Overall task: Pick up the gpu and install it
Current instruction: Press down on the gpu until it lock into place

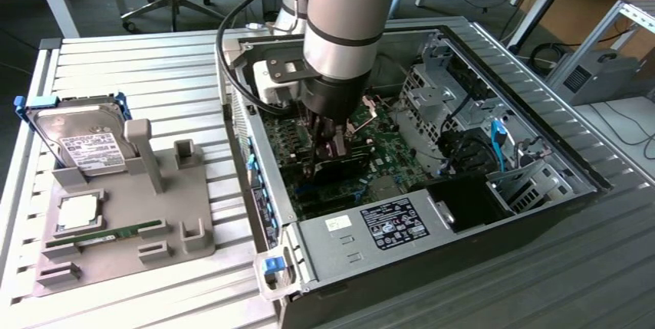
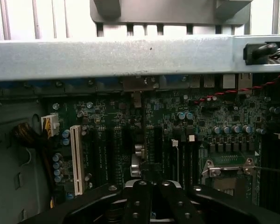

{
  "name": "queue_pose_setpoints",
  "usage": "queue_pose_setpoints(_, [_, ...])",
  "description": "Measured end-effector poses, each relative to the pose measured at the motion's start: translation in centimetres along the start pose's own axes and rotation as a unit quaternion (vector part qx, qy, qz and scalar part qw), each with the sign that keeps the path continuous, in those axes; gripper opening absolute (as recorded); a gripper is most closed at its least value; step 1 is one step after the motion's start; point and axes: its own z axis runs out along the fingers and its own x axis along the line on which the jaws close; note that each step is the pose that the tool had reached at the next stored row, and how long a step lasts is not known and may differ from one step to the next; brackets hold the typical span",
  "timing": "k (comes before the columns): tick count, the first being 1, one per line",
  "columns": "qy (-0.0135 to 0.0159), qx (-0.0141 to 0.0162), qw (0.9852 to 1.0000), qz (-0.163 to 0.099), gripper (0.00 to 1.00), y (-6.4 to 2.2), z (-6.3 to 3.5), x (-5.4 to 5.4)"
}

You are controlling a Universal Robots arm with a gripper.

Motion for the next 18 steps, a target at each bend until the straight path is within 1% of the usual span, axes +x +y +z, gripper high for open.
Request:
queue_pose_setpoints(9, [0.0, 0.0, 1.0, 0.0, 0.11, 0.0, 0.08, 0.01])
queue_pose_setpoints(11, [0.0001, -0.0001, 1.0, 0.0, 0.11, 0.0, 0.27, 0.01])
queue_pose_setpoints(18, [0.0001, -0.0001, 1.0, 0.0, 0.11, 0.01, 0.42, 0.02])
